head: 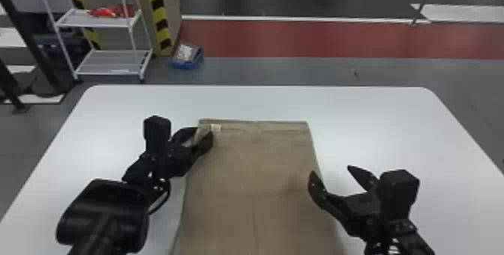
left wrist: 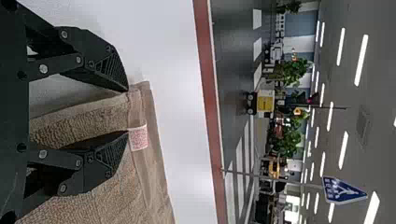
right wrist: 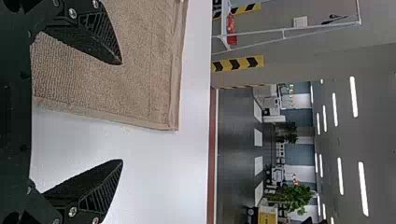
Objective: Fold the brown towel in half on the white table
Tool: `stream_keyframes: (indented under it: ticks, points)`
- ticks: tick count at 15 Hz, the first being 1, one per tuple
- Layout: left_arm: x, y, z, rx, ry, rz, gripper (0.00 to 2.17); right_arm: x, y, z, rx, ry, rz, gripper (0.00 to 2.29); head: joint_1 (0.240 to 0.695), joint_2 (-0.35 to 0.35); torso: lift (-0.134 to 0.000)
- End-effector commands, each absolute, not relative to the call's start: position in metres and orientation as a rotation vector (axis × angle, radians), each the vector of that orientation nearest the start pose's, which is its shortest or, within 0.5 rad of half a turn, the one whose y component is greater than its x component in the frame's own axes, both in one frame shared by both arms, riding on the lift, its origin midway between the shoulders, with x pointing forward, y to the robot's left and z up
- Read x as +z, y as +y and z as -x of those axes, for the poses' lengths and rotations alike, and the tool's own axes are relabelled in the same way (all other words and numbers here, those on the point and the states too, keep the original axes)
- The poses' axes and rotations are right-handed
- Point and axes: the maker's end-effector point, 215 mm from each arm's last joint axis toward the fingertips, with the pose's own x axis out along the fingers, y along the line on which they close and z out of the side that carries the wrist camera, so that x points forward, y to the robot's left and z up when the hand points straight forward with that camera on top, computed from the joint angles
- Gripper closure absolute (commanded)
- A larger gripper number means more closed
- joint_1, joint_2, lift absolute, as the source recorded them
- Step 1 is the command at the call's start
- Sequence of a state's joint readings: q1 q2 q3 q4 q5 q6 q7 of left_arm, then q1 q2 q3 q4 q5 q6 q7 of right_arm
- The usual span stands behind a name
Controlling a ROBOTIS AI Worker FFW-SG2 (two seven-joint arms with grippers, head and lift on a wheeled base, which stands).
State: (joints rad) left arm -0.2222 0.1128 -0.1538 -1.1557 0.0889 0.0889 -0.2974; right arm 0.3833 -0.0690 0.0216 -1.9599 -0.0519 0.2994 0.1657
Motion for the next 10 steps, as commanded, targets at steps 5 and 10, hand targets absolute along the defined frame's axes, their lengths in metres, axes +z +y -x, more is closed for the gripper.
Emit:
stream_keyframes:
  ticks: [5,10]
  points:
    - [-0.445,0.149,-0.619,-0.382,0.234,-0.028,0.66,-0.421,-0.195,-0.467,0.202,0.303,-0.018,0.14,0.695,-0.043,-0.123]
    - [-0.446,0.143,-0.617,-0.404,0.237,-0.040,0.67,-0.421,-0.197,-0.469,0.200,0.305,-0.019,0.14,0.695,-0.051,-0.123]
